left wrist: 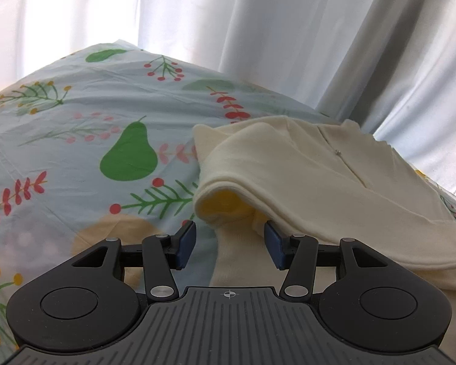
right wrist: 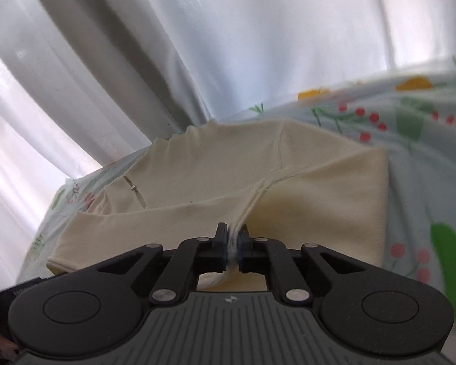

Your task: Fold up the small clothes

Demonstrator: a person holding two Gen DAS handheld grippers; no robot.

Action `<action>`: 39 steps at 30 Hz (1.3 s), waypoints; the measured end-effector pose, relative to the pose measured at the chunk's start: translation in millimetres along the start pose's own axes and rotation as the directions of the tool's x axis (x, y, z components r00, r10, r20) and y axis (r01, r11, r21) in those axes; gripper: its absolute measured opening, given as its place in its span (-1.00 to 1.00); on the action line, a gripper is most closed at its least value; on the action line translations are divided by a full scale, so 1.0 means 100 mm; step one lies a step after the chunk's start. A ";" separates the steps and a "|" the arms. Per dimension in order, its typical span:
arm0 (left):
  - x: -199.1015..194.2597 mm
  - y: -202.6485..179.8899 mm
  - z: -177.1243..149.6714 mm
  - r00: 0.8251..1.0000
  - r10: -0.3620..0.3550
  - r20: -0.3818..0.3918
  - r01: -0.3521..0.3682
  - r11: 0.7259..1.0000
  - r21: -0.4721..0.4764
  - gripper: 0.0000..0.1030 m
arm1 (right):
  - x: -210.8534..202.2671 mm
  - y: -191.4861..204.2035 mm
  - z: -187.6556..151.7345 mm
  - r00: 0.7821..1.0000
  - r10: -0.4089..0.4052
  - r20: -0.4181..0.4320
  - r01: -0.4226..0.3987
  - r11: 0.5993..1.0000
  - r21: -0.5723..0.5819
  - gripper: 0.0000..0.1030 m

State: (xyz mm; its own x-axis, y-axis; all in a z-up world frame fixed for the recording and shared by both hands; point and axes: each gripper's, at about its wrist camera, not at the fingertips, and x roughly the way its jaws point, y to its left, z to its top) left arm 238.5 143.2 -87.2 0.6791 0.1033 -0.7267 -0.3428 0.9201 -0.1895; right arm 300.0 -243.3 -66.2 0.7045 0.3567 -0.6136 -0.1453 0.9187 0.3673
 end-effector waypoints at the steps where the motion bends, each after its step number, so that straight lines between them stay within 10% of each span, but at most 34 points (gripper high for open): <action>1: 0.00 0.02 0.01 1.000 0.003 0.002 -0.003 1.000 -0.005 0.06 | -0.09 0.01 0.04 1.000 -0.003 0.030 0.004 1.000 -0.016 -0.89; 15: -0.23 -0.04 0.03 0.999 -0.031 0.009 0.031 0.999 0.017 0.07 | -0.14 -0.31 0.02 0.986 -0.168 0.000 0.168 0.982 -0.083 -0.89; 20: -0.26 -0.32 -0.03 0.990 -0.139 -0.021 0.140 0.988 0.064 0.08 | -0.14 -0.36 0.00 0.935 -0.354 0.029 0.354 0.935 -0.003 -0.83; 25: -0.14 -0.59 -0.18 0.975 -0.204 -0.086 0.213 0.971 0.110 0.07 | -0.38 -0.54 -0.16 0.993 -0.116 -0.026 0.118 0.949 0.291 -0.76; 29: -0.07 -0.71 -0.23 0.963 -0.245 -0.113 0.256 0.962 0.096 0.07 | -0.33 -0.62 -0.35 0.995 0.093 -0.047 -0.057 0.861 0.506 -0.53; 39: 0.10 -0.83 -0.32 0.945 -0.295 -0.139 0.311 0.943 0.115 0.06 | 0.03 -0.60 -0.53 0.992 0.099 -0.076 -0.032 0.787 0.616 -0.67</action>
State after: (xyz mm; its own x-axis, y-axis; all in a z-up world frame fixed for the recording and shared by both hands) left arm 252.9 56.2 -100.1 0.6527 -0.2264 -0.7230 -0.0374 0.9435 -0.3293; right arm 274.2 -288.9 -127.1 0.6316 0.4580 -0.6255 0.2911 0.6077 0.7389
